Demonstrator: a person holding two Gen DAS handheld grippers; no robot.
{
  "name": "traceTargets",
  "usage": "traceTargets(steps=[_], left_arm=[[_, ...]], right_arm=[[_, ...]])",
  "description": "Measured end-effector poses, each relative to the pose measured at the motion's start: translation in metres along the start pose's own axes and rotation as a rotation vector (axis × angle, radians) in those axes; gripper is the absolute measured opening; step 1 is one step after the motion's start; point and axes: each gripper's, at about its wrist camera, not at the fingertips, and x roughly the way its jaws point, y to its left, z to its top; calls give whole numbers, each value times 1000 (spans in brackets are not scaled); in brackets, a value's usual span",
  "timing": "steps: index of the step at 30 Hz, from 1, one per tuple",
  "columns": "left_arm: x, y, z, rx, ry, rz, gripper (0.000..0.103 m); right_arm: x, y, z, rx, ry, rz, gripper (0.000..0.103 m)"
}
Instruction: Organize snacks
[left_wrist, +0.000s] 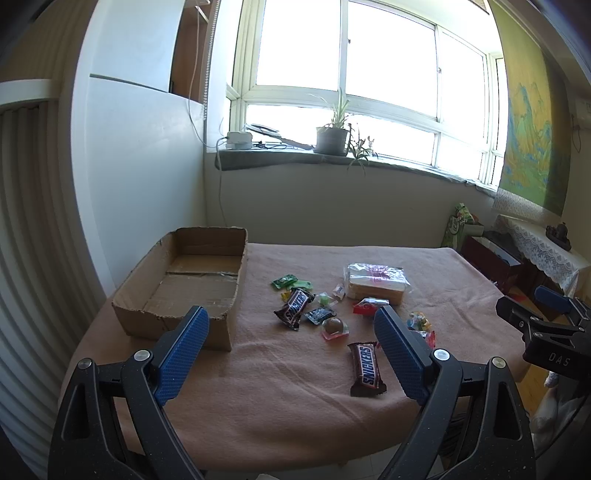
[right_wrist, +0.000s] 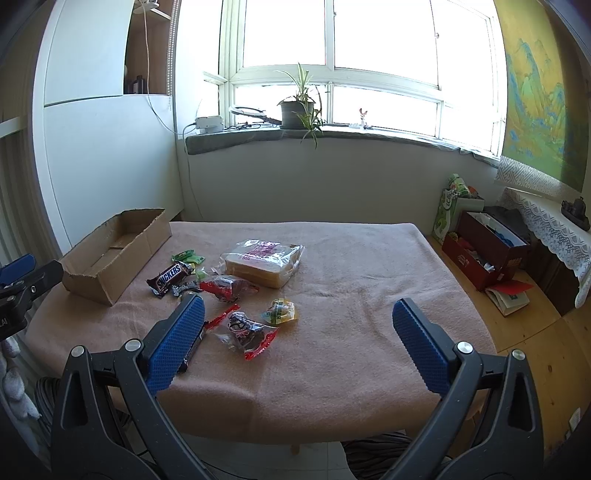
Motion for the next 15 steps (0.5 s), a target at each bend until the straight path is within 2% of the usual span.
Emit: traceTargets(steps=[8,15], left_arm=[[4,1,-3,-6,11,-2,91],[22,10,-14,-35,71,-36,90]], right_arm=[[4,0,-3,3,11,7,103],[23,-12,-13,13,63,49,103]])
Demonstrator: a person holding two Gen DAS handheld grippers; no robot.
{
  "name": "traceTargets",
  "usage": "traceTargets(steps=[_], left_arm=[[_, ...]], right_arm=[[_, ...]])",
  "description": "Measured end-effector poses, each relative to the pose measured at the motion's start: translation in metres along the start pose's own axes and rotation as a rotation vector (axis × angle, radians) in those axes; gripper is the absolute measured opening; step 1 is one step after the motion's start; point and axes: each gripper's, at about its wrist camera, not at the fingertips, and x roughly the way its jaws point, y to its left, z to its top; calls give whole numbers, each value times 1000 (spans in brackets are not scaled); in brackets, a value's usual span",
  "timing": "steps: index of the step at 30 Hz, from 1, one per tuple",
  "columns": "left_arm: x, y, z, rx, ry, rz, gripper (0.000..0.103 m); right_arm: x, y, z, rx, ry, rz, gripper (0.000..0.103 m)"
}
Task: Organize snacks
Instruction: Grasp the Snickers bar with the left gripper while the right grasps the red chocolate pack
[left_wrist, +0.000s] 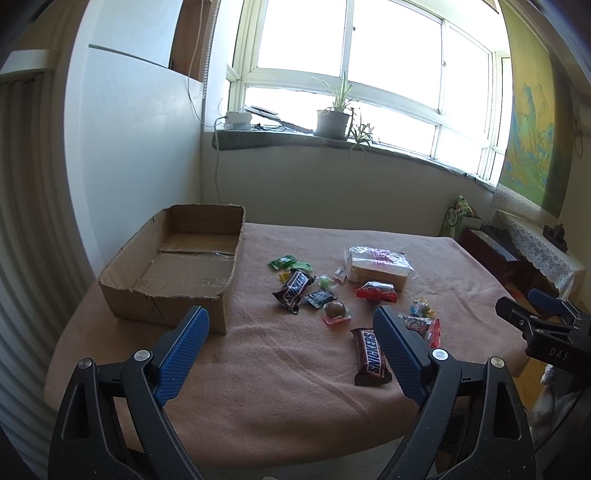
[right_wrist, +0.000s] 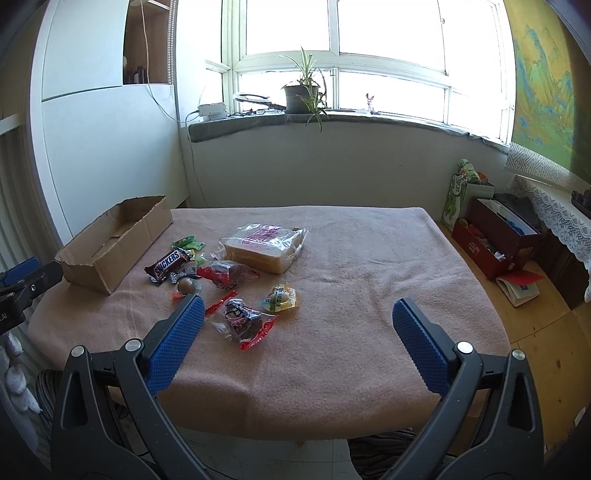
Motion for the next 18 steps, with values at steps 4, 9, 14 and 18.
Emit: traceTargets(steps=[4,9,14,18], left_arm=[[13,2,-8,-14,53,-33,81],[25,-2,-14,-13,90,-61,73],[37,-10,-18,-14,129,-106,65],[50,-19,-23,-23,168,-158,56]], right_arm=[[14,-5,-6,-5,52,27,92],[30,-6,-12,-22,109,70,82],[47,-4,-14,-28,164,140,69],[62,4,-12,-63,202,231,59]])
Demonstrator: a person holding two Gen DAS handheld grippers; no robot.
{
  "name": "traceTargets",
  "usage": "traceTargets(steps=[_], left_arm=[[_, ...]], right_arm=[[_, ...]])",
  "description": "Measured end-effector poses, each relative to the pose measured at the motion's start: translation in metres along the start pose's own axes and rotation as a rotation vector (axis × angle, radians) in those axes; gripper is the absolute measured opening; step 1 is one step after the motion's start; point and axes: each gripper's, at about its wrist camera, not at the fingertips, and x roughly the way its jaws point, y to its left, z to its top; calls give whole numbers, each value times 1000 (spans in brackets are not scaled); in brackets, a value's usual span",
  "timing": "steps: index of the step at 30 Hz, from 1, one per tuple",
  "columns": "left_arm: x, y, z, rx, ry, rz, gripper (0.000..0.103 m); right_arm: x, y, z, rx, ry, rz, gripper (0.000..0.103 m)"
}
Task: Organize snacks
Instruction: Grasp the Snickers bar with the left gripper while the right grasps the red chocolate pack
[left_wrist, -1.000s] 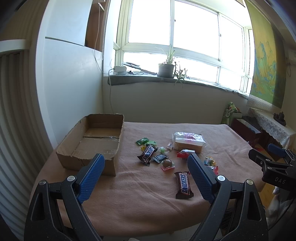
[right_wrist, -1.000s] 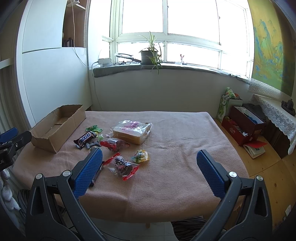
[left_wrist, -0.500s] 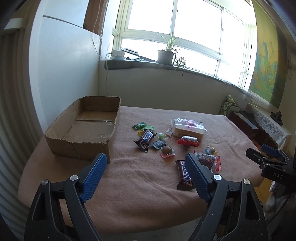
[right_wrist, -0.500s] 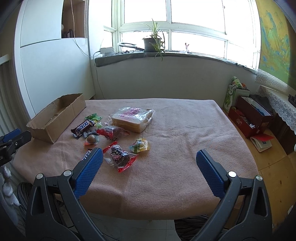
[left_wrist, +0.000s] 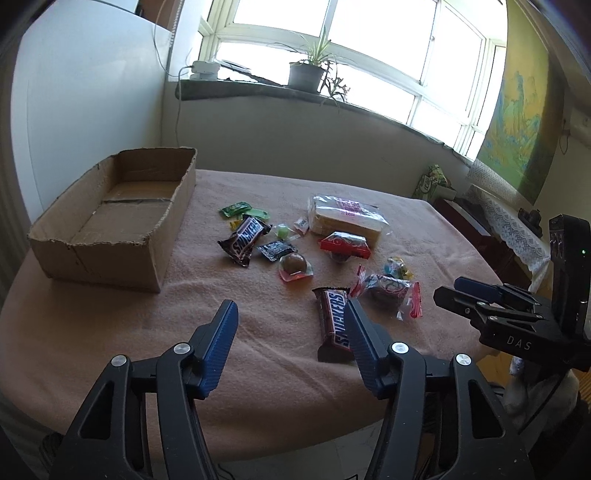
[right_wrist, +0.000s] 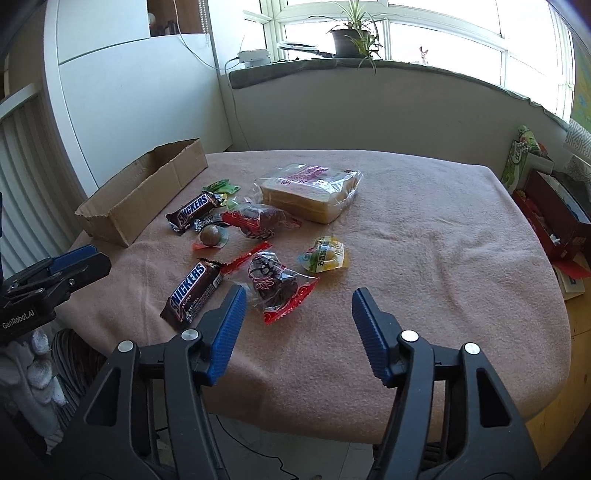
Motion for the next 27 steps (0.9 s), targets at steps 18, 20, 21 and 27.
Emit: traceTargets(steps=[18,20,21,27], left_arm=[[51,-27,-7,26,130,-86,46],[57,-29,-8,29,140,-86,46],[60,-29,-8,33,145,-84,46],[74,-29,-9,49,162,-66,45]], right_arm=[[67,8,32,-194,140,103,46],[75,9,33,-208,155,109,46],[77,9,33,-214,164,117,46],[83,19,33,-265,197,133,46]])
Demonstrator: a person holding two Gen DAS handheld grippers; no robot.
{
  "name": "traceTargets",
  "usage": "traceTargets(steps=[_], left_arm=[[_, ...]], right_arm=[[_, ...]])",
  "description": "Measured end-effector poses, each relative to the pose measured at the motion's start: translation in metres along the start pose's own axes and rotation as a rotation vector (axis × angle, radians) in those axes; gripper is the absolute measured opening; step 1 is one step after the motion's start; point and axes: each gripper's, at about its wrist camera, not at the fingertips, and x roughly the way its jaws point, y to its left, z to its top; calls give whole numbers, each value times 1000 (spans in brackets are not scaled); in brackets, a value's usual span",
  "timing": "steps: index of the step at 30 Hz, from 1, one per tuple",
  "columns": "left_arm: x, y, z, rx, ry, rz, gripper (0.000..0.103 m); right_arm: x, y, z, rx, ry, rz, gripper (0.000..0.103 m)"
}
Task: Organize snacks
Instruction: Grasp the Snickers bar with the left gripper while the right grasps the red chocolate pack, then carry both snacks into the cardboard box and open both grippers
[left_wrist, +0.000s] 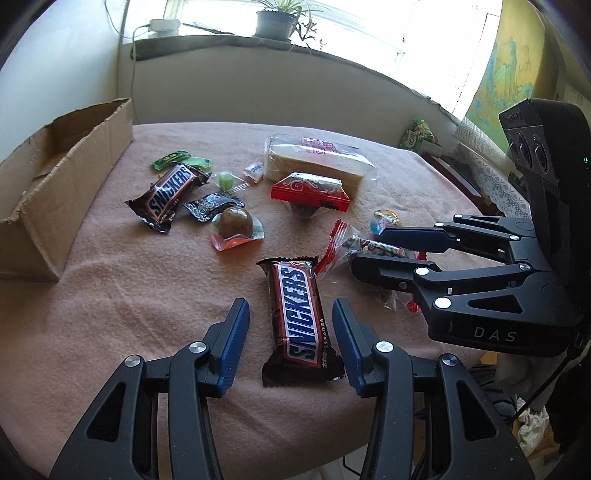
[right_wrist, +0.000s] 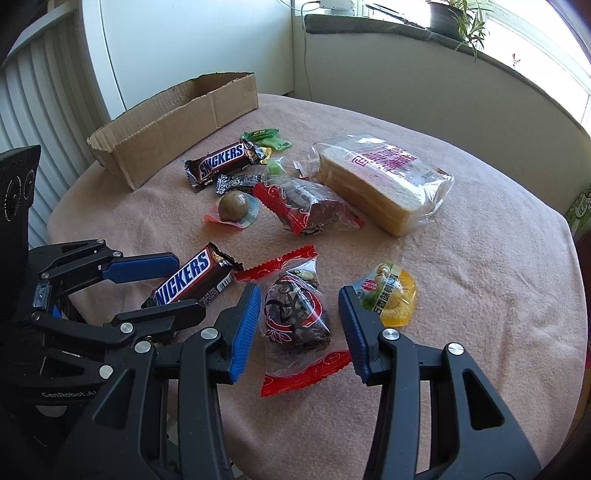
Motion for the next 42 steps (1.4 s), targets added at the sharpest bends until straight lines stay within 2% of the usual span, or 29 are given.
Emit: traceTargets(steps=[8,19,26,33,42], left_arm=[[7,4,1,17,-19,24,27],[2,9,0,11,-35,16,27],[-15,18,4,-4,-75,20,27],[-41,40,17,-24,-138,38,27],[-78,90,43,-48,-232,142,27]], right_arm=[[11,2,-5,-32,64,-15,42],[5,1,-6,11,52,-4,39],[-11,4,-3,36,21,1,38],[-32,23,23,9,-37,18,38],[-26,55,81,-27,-92,53,38]])
